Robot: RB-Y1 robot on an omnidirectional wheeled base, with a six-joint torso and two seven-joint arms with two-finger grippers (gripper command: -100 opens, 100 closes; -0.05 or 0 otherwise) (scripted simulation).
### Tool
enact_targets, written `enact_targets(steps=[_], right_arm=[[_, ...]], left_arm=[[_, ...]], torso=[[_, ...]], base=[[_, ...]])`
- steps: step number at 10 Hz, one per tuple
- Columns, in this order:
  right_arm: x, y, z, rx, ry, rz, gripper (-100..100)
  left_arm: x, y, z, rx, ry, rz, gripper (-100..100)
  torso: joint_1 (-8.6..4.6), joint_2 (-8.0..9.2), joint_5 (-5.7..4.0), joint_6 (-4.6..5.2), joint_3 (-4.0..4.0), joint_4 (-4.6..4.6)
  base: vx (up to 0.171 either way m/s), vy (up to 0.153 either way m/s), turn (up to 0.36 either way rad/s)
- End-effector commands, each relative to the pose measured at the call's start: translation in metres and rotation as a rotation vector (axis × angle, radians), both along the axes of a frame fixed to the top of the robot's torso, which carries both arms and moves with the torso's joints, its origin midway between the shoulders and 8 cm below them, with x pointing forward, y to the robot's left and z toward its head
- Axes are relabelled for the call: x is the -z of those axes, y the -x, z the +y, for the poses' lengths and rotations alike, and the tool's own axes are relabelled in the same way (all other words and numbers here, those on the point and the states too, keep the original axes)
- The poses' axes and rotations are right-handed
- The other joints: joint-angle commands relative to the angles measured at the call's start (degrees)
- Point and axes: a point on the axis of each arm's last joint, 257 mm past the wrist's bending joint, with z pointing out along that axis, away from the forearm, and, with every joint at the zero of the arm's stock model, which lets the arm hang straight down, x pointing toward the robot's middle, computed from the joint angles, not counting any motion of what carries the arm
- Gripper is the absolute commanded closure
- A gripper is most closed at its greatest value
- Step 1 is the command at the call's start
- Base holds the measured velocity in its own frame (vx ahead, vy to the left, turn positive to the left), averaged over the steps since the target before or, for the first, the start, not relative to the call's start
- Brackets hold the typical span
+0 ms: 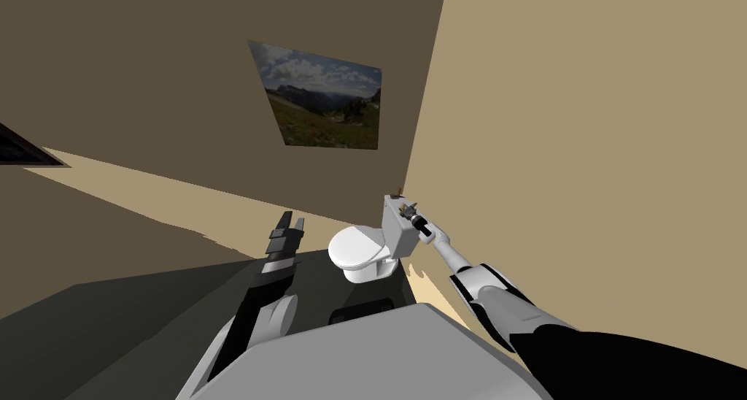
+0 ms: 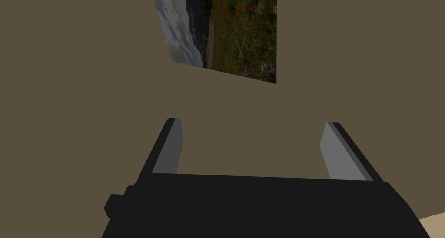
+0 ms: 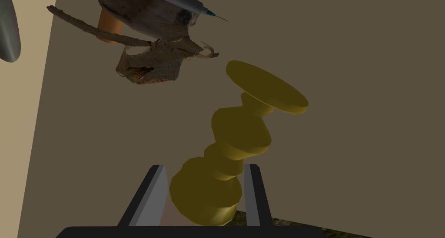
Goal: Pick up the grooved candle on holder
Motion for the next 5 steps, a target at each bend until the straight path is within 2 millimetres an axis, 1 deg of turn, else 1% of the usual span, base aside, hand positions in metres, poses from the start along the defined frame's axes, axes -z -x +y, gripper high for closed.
enact_targets(steps=[1, 2, 3, 4, 5], right_arm=[[0.000, 0.000, 0.000, 0.000, 0.000, 0.000, 100], [0.000, 0.000, 0.000, 0.000, 0.000, 0.000, 100], [0.000, 0.000, 0.000, 0.000, 0.000, 0.000, 0], [0.008, 0.011, -0.004, 0.013, -0.011, 0.010, 100], [0.013, 0.015, -0.005, 0.012, -0.010, 0.015, 100]], left_arm=[[0.000, 0.000, 0.000, 0.000, 0.000, 0.000, 0], [0.000, 0.000, 0.000, 0.000, 0.000, 0.000, 0], [0.000, 0.000, 0.000, 0.000, 0.000, 0.000, 0], [0.000, 0.000, 0.000, 0.000, 0.000, 0.000, 0], [0.000, 0.000, 0.000, 0.000, 0.000, 0.000, 0]], torso=[[0.00, 0.00, 0.00, 0.00, 0.00, 0.00], [0.01, -0.01, 0.00, 0.00, 0.00, 0.00], [0.01, -0.01, 0.00, 0.00, -0.01, 0.00], [0.01, -0.01, 0.00, -0.01, -0.01, -0.01], [0.02, -0.16, -0.04, -0.11, -0.11, -0.08]], base=[[0.000, 0.000, 0.000], [0.000, 0.000, 0.000], [0.000, 0.000, 0.000], [0.045, -0.005, 0.121], [0.050, -0.014, 0.065]])
